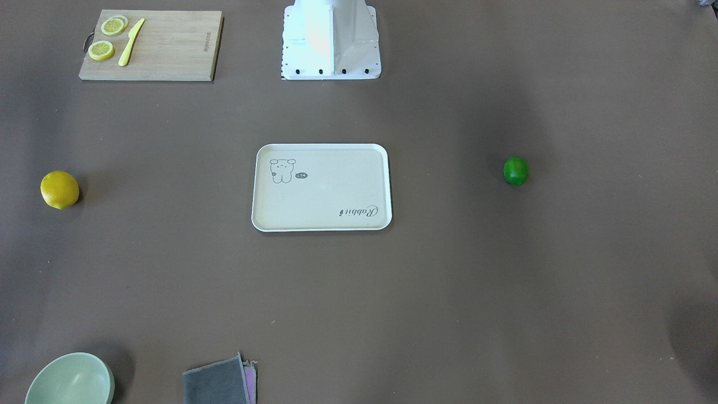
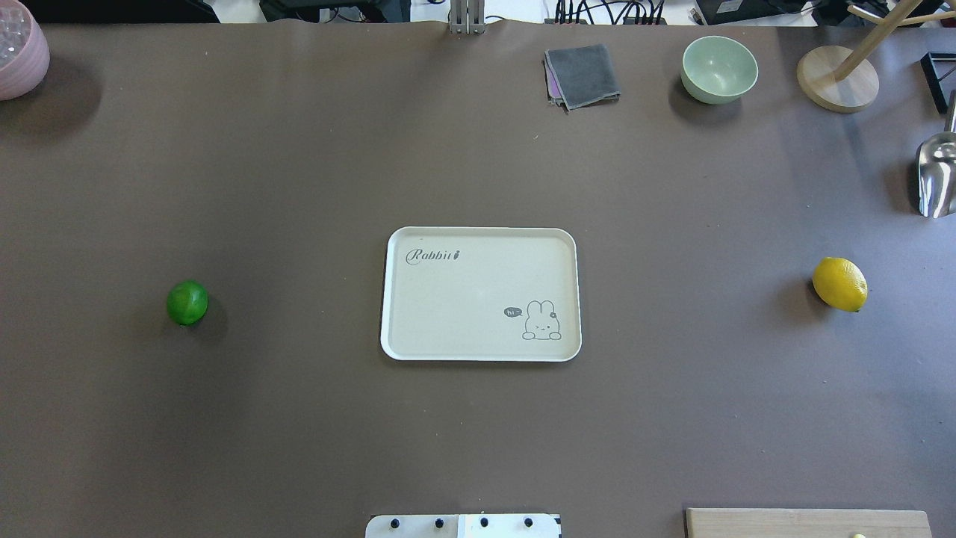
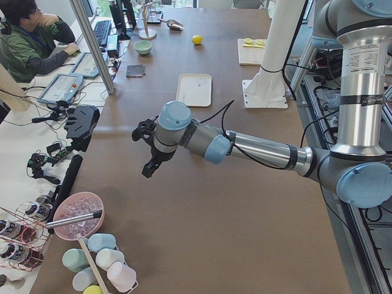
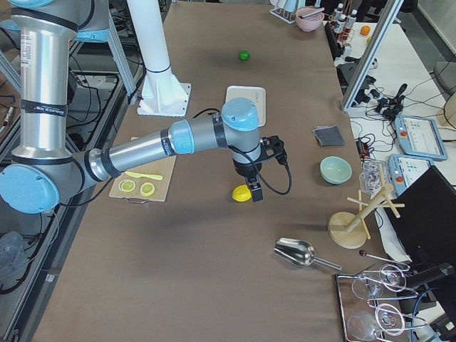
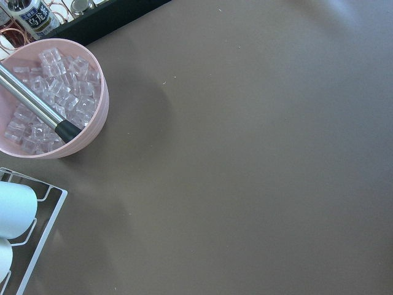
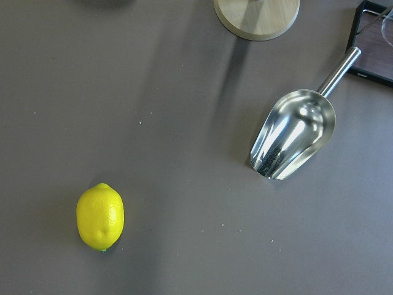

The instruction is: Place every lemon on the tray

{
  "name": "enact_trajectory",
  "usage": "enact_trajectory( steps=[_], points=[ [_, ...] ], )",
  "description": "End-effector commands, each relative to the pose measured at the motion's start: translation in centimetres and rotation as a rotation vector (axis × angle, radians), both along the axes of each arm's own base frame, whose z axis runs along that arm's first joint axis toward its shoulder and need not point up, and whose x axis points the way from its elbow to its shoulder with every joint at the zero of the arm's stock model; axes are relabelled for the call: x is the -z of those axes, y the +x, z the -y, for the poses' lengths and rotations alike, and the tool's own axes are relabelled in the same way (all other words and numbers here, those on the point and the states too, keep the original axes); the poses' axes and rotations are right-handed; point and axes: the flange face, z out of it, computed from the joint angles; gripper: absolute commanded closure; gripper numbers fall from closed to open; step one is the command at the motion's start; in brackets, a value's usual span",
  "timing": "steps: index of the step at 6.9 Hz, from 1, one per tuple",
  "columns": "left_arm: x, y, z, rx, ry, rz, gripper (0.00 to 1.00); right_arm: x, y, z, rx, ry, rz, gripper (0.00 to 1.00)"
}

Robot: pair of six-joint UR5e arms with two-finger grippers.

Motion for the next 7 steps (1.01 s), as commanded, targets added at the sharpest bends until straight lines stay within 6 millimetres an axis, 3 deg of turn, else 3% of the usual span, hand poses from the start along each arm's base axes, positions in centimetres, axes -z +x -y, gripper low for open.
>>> enact_trajectory(
  steps=[1,3,7],
  points=[
    [-0.1,0.0,-0.3,0.007,-0.004,-0.003,0.02,0.1,-0.1,0.3,-0.015,0.021,0.008,0.0],
    [-0.4,1.6,-0.1,0.012,-0.061,-0.024,0.02,0.8,-4.3,0.9,-0.036,-0.073,0.034,0.0],
    [0.6,12.5,-0.7,0.059,-0.263,-0.158,0.02,3.0,-14.0,1.4,-0.114,-0.128,0.086,0.0]
  ],
)
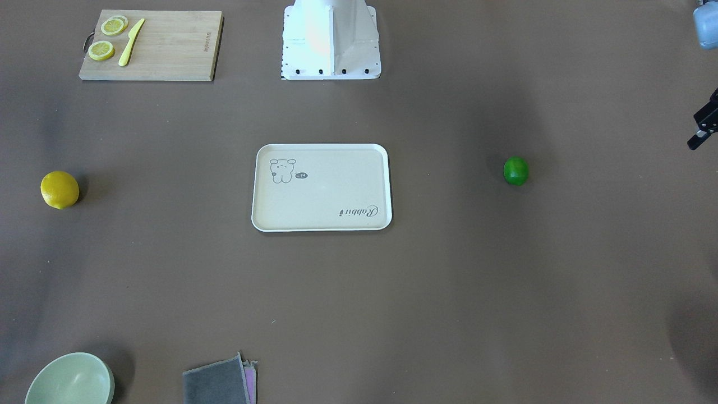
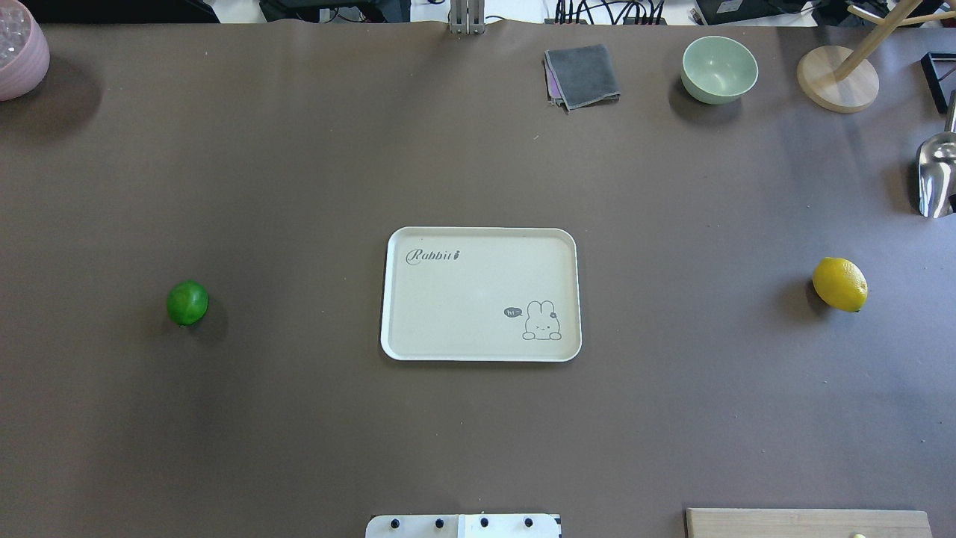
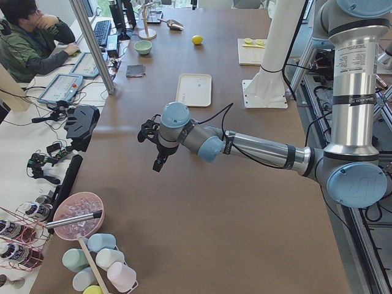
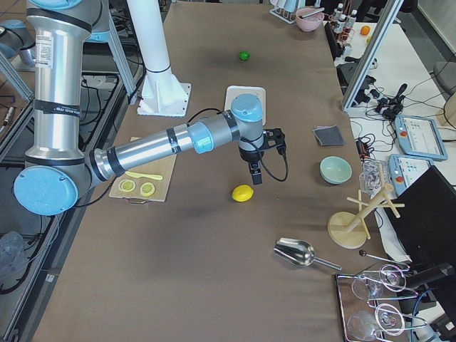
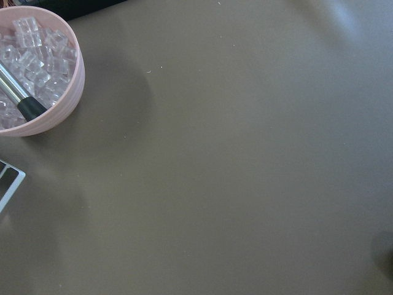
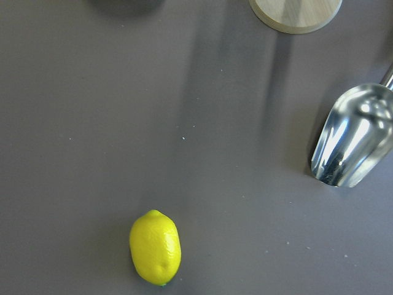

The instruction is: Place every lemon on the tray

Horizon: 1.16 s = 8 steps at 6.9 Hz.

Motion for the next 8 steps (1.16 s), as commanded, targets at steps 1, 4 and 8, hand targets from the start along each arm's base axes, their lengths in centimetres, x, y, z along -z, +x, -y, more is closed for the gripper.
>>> enact_trajectory(
  steps=[1,4,8],
  points=[
    [0.8,6.6,-1.1,-0.025,-0.073,-0.066,0.02,0.4,-3.6,-0.3,-0.04,-0.034,0.005,0.0],
    [0.9,17.8,-3.9,-0.096,-0.044,-0.053,0.02,0.3,-4.2,-0.6,-0.03,-0.01,0.004,0.0],
    [1.5,26.4,-5.4,-0.091,-0.047,-0.065,0.02,0.1,-4.4,-0.4,-0.031,-0.009,-0.005,0.0]
  ],
)
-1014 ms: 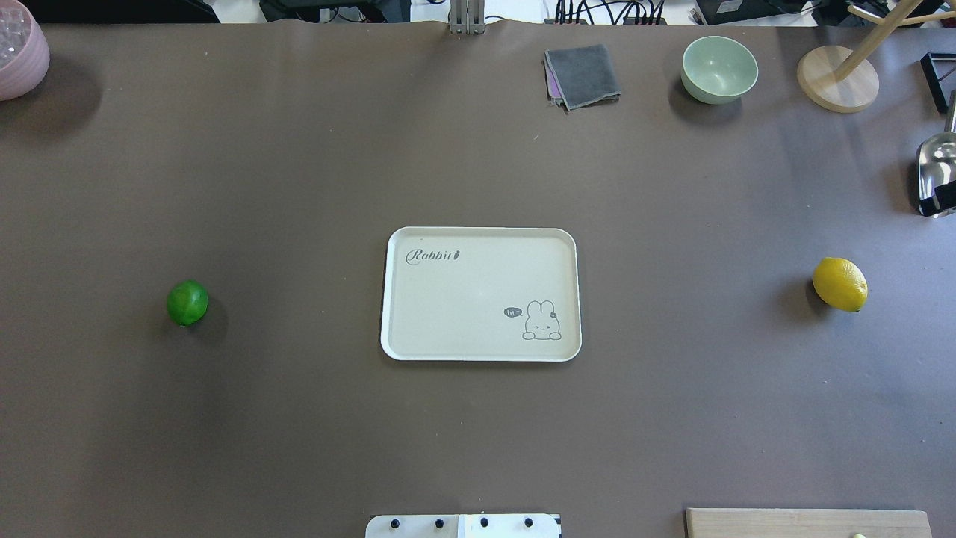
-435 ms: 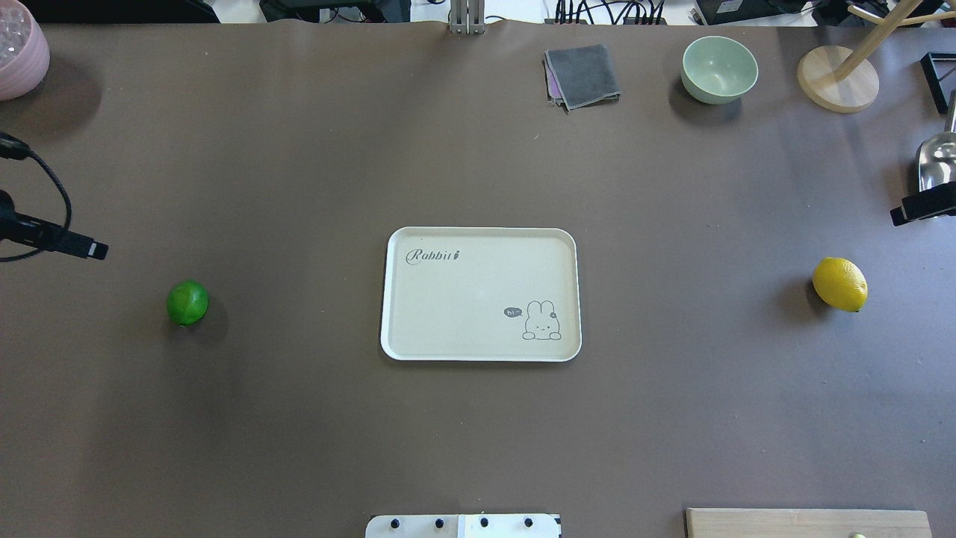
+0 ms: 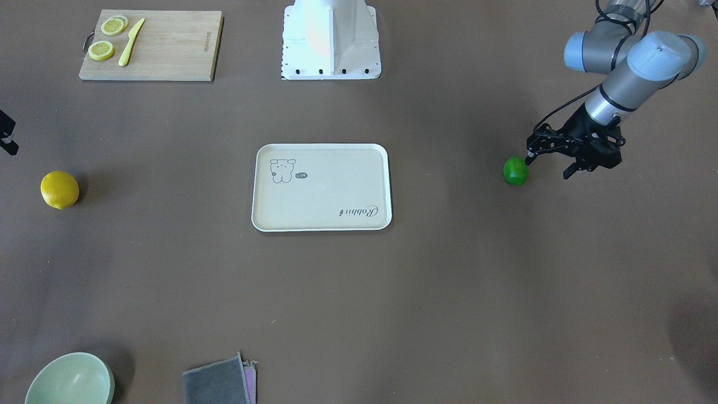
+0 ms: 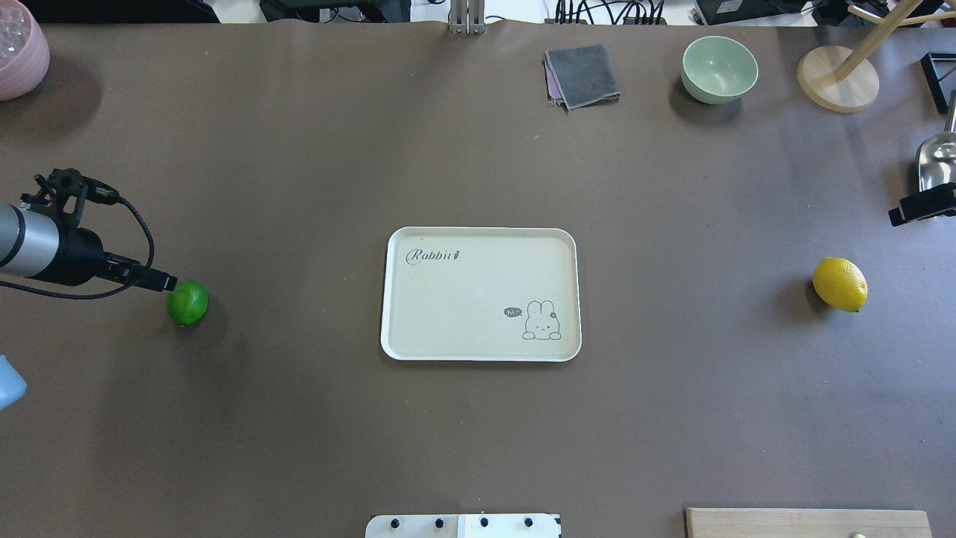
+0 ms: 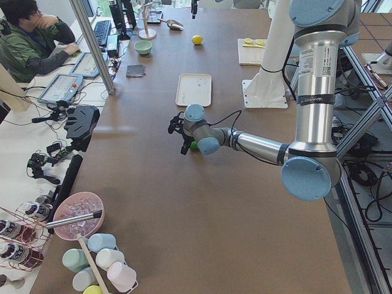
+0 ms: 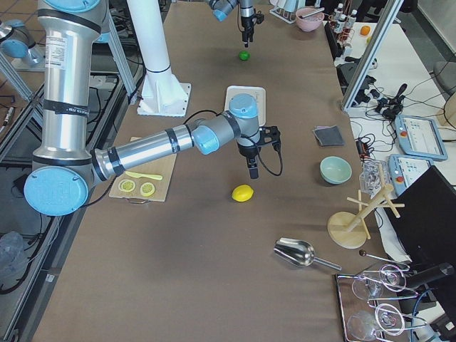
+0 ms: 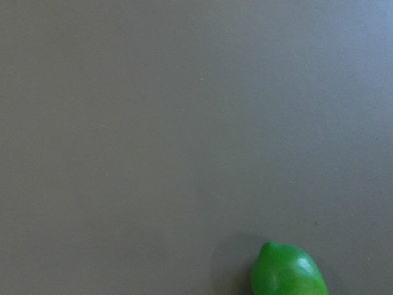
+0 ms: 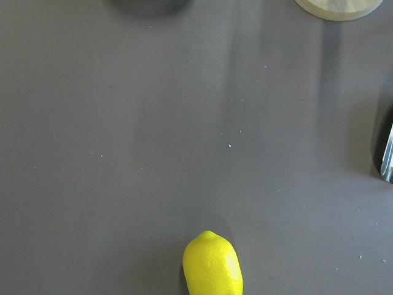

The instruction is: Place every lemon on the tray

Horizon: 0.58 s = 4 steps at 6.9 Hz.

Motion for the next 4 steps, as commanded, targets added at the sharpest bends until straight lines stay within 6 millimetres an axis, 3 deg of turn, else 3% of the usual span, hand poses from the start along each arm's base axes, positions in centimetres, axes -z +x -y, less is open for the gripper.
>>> enact_trajectory(
  steps=[1,3,4],
  points=[
    [0.4,1.8,-0.7,-0.006,-0.017,-0.011,0.02,-0.2,0.0,0.0,-0.001,-0.002,-0.003,0.0],
    [0.2,4.4,-2.3,-0.003,-0.021,0.002,0.02,-0.1,0.0,0.0,-0.001,0.0,-0.003,0.0],
    [-0.2,4.8,-2.4,0.0,-0.021,0.008,0.03,-0.1,0.0,0.1,-0.001,-0.002,-0.003,0.0]
  ],
)
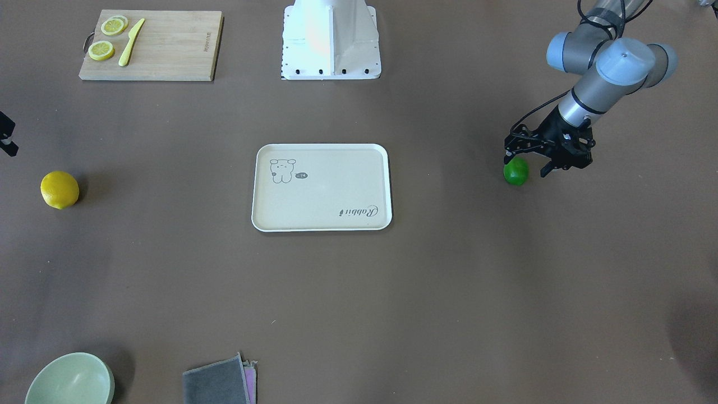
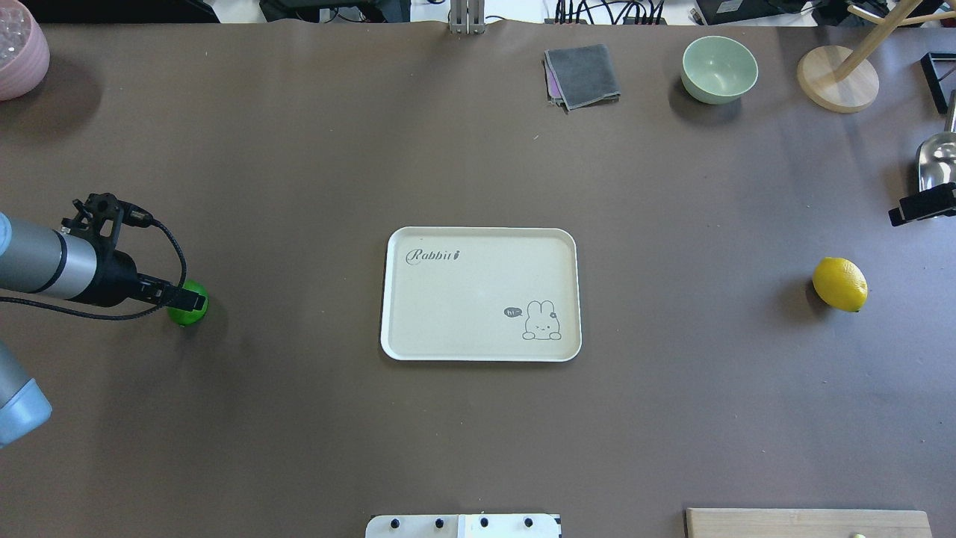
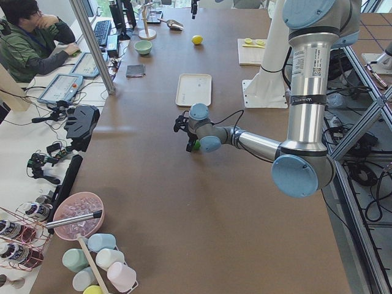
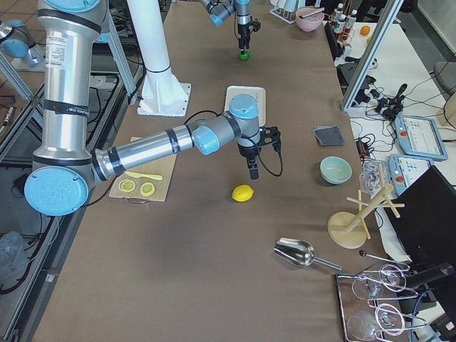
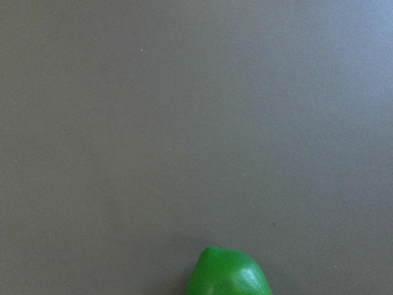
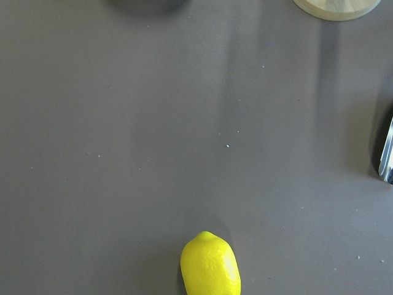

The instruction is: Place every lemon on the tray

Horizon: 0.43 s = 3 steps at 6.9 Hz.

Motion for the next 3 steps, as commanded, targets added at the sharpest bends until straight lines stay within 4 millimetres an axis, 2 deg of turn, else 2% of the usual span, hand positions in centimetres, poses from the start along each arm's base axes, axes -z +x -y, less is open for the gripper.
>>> enact_trajectory(
  steps=[1,2,3],
  points=[
    [-0.32,0.87,-0.49,0.004,0.002,0.006,0.32,-0.07,-0.07,0.17,0.0,-0.001,0.0,0.0],
    [0.0,0.98,-0.4,0.004,0.006,0.002,0.79,0.0,-0.06,0.16,0.0,0.001,0.0,0.0],
    [0.06,0.96,-0.31,0.005,0.006,0.002,1.0,0.01,-0.06,0.16,0.0,0.001,0.0,0.0]
  ],
)
